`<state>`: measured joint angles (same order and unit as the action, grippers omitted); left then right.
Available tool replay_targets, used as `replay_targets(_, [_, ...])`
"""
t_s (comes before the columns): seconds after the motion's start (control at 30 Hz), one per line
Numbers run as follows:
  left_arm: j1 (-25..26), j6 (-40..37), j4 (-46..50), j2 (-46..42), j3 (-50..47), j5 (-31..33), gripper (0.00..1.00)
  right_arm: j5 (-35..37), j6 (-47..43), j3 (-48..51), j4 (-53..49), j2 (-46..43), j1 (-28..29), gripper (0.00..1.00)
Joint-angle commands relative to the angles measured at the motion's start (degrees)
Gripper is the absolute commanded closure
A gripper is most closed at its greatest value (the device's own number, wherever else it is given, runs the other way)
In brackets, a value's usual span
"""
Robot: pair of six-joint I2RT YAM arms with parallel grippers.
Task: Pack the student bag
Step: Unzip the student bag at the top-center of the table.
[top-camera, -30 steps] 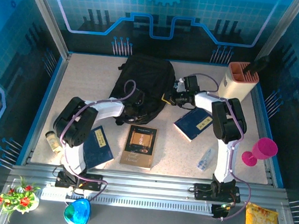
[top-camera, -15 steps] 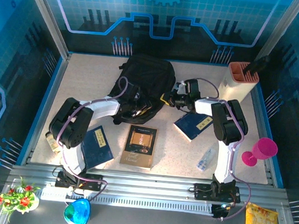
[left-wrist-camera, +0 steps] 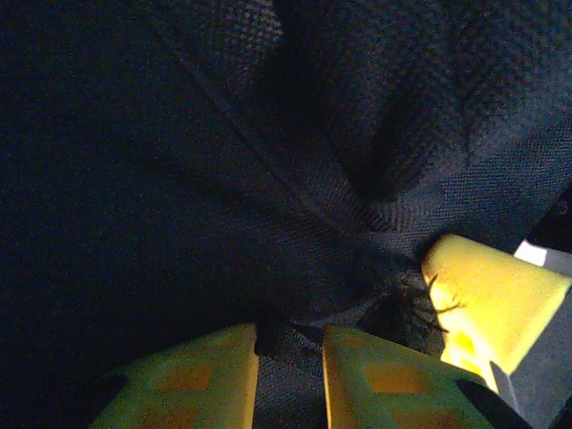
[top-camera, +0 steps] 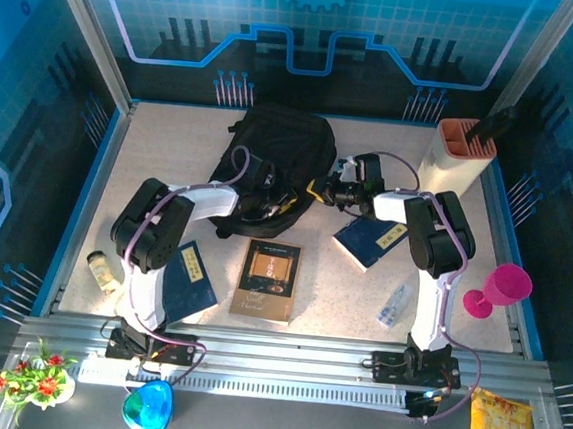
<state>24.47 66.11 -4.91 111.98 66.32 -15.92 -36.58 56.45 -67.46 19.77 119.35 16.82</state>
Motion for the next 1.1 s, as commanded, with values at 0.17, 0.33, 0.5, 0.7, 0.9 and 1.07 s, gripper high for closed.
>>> replay_targets(0.17, [-0.3,0.0,-1.2,2.7,3.9,-2.3,0.75,-3.0,0.7,0.7,3.2,-3.0,0.2,0.94])
replay_targets(0.33, [-0.2,-0.9,-0.1,3.9,5.1,-2.3,0.76,-2.8,0.6,1.1,3.3,-3.0,0.3,0.93])
replay_targets(0.5, [-0.2,-1.9,1.9,4.6,6.0,-1.6,0.78,-2.5,0.7,0.9,3.2,-3.1,0.2,0.94])
replay_targets(0.7, [-0.1,-2.9,2.8,4.7,5.9,-1.1,0.81,-2.2,0.4,0.6,2.6,-2.8,0.2,0.93])
replay_targets(0.9, [-0.2,-4.2,3.8,4.9,6.7,-0.2,0.96,-1.7,0.3,0.5,2.2,-2.9,0.0,0.94])
replay_targets(1.07, [-0.2,-7.6,7.0,1.8,6.5,2.1,1.0,-0.3,-1.0,0.1,-0.3,-3.5,-0.4,0.94])
